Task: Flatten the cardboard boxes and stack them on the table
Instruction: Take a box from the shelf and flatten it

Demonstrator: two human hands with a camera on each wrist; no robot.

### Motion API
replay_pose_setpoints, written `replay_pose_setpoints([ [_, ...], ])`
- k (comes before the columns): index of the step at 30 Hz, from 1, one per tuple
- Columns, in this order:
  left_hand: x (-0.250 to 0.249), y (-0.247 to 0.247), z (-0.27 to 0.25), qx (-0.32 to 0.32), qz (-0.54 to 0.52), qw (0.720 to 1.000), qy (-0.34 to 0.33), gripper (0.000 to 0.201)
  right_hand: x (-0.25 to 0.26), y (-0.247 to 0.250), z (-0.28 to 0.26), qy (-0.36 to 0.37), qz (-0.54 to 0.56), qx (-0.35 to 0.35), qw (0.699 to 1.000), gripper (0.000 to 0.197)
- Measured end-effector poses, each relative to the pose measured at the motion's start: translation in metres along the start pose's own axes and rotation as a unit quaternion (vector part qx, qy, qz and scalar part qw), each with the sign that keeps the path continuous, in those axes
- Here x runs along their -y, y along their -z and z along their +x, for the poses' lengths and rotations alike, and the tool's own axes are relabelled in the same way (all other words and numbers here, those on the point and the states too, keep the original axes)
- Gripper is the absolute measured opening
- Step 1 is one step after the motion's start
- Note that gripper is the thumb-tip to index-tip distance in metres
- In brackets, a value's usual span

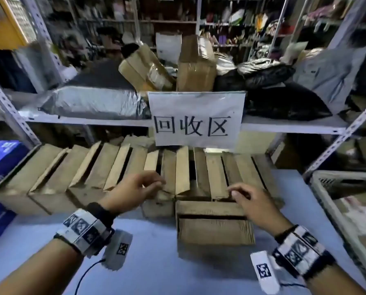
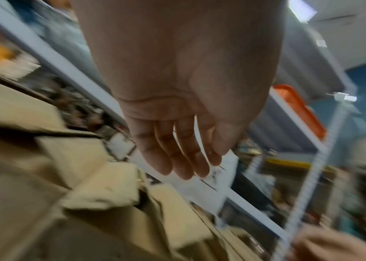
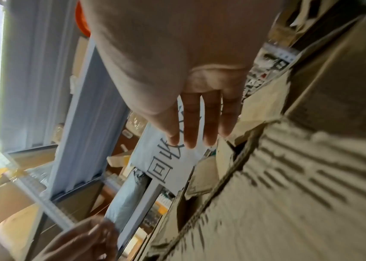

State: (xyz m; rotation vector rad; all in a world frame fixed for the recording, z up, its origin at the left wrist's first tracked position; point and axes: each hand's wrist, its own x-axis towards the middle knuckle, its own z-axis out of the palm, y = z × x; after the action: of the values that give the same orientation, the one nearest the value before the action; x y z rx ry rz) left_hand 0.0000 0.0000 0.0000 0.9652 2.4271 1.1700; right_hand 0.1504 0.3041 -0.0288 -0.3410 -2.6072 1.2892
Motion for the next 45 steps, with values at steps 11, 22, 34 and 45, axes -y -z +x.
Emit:
replay_pose_setpoints([
  [11, 0.013, -0.089, 0.010, 0.079, 0.243, 0.938, -0.235, 0.013, -0.043, -0.025, -0.010, 0.123, -0.155, 0.060, 0.978, 0.012],
  [22, 0.031, -0.105, -0.005, -0.042, 0.230, 0.960, -0.154, 0.039, -0.054, -0.029, -0.044, 0.058, -0.150, -0.033, 0.986, 0.037],
  [34, 0.050, -0.101, -0.006, -0.054, 0.119, 0.976, -0.173, 0.026, -0.073, -0.026, -0.032, 0.000, 0.077, -0.053, 0.996, 0.053],
  [45, 0.028, -0.107, -0.033, -0.024, 0.146, 0.977, -0.151, 0.031, -0.066, -0.029, -0.080, -0.009, 0.207, 0.017, 0.978, 0.032],
])
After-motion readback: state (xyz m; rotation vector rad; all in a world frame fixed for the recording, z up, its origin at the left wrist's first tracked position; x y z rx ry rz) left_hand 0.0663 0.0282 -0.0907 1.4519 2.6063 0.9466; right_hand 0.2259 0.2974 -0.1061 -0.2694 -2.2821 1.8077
